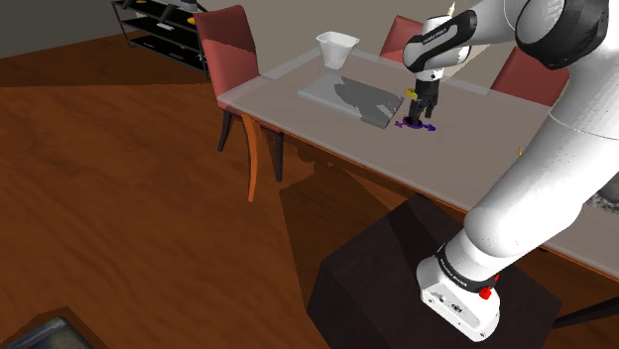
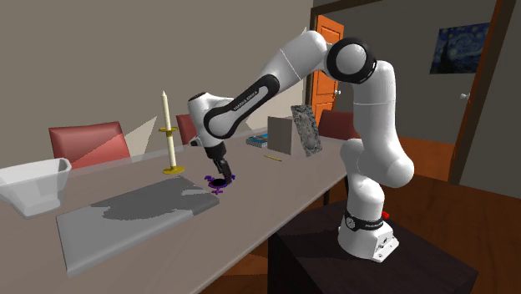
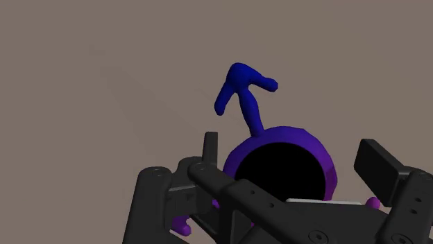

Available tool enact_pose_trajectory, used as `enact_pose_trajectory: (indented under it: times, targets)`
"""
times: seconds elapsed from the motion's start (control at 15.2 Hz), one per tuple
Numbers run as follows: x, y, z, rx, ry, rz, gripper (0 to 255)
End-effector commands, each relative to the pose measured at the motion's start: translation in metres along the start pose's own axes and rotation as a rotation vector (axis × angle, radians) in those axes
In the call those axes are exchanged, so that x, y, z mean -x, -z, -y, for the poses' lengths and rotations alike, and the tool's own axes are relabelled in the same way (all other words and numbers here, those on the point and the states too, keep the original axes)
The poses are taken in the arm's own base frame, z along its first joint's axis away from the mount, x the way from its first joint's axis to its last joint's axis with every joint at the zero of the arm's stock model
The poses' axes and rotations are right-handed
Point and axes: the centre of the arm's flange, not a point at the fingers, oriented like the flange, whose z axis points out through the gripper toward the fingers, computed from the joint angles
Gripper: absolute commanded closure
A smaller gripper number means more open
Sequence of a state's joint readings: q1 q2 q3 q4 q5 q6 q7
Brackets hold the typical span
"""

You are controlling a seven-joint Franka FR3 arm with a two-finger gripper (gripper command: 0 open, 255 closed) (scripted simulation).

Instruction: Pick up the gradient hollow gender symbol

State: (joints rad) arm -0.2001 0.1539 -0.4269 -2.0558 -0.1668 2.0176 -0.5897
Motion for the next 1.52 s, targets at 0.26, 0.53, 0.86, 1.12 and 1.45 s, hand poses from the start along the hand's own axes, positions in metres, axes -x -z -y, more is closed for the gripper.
enact_pose_trajectory:
  times: [0.26,0.53,0.86,1.12,1.45]
  targets:
    - [-0.005,-0.019,0.001,0.000,0.000,0.000,255]
    - [-0.005,-0.019,0.001,0.000,0.000,0.000,255]
    - [-0.005,-0.018,0.001,0.000,0.000,0.000,255]
    - [0.000,0.002,0.000,0.000,0.000,0.000,255]
    - [0.007,0.028,-0.002,0.000,0.000,0.000,255]
